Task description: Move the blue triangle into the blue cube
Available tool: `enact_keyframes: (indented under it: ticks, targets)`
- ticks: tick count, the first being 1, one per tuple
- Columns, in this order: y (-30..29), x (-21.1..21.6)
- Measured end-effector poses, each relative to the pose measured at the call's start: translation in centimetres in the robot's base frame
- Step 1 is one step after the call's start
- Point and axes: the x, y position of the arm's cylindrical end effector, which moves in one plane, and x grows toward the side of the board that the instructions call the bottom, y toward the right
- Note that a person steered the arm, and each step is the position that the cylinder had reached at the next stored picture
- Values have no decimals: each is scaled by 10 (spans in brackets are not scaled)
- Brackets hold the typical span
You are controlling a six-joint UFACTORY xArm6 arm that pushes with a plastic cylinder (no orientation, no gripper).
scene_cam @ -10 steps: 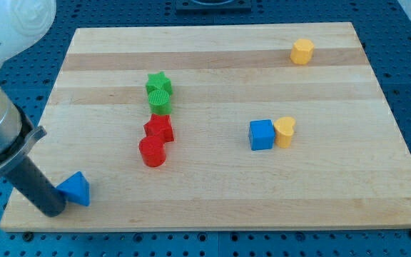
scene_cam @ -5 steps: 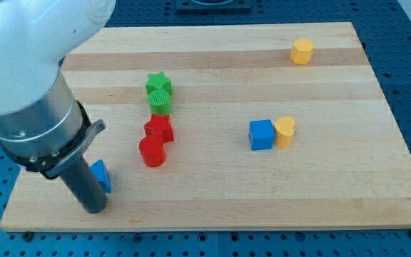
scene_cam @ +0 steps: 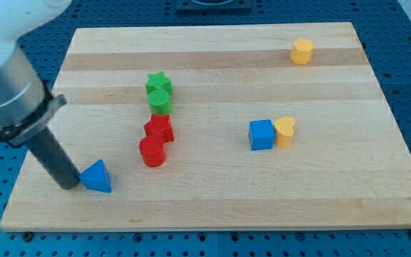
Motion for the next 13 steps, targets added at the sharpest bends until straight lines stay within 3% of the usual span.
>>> enact_keyframes:
  ticks: [2, 5, 6, 8, 9, 10, 11, 13]
  targets:
    - [32, 3]
    - [148, 3]
    - [159, 3]
    - [113, 4]
    - [116, 35]
    - [132, 60]
    - [176, 59]
    - [224, -43]
